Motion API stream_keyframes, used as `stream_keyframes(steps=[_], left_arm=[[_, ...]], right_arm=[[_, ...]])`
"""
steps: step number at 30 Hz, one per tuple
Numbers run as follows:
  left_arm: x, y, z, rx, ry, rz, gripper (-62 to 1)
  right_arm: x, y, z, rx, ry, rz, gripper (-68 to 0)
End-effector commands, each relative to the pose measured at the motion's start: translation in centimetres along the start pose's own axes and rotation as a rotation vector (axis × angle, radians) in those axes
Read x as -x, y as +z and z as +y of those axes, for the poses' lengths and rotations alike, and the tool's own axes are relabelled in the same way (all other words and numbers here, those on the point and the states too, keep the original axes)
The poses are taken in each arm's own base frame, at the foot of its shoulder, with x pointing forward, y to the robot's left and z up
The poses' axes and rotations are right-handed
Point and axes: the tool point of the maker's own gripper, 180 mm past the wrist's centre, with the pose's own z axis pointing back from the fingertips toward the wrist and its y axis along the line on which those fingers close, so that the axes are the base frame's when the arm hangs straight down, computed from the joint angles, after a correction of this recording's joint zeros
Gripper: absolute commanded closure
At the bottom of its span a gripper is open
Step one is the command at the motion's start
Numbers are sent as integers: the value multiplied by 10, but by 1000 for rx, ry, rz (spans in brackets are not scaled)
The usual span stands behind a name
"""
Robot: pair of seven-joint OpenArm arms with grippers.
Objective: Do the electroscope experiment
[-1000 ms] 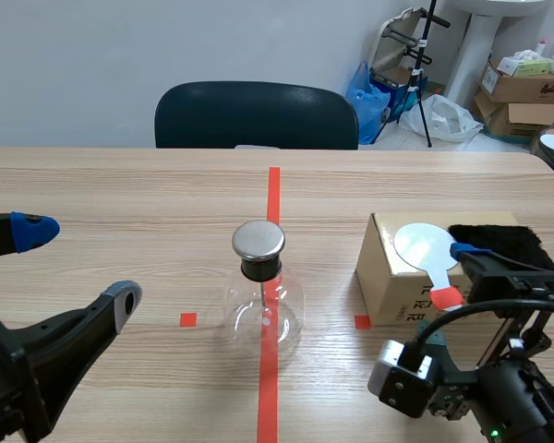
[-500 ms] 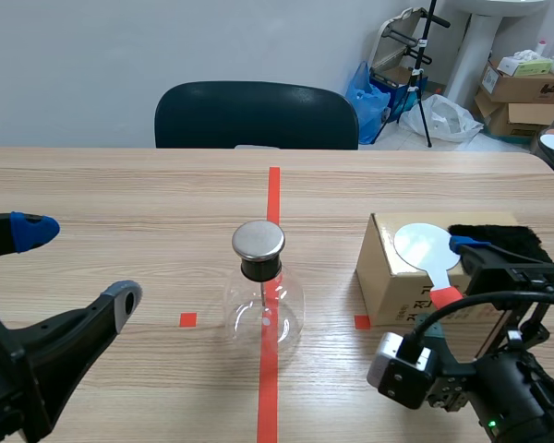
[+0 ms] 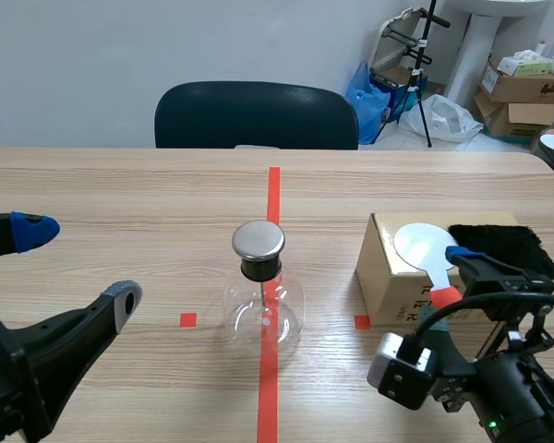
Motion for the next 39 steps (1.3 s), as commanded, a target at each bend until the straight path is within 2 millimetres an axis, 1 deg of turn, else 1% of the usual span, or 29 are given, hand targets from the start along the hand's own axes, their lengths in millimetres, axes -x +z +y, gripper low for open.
stream_keyframes(steps=[1,4,10,39], left_arm=[[-10,-1,-2,3,-1,-35,-623],[-10,-1,-2,3,-1,-35,-623],[-10,-1,-2,3,-1,-35,-623],[-10,-1,-2,3,-1,-35,-623]], right_arm=[[4,-5,-12,36,17,0,-325],[4,-4,-11,33,16,1,-196],[4,-4,-11,32,16,1,-13],[5,-4,-11,33,17,8,-9]])
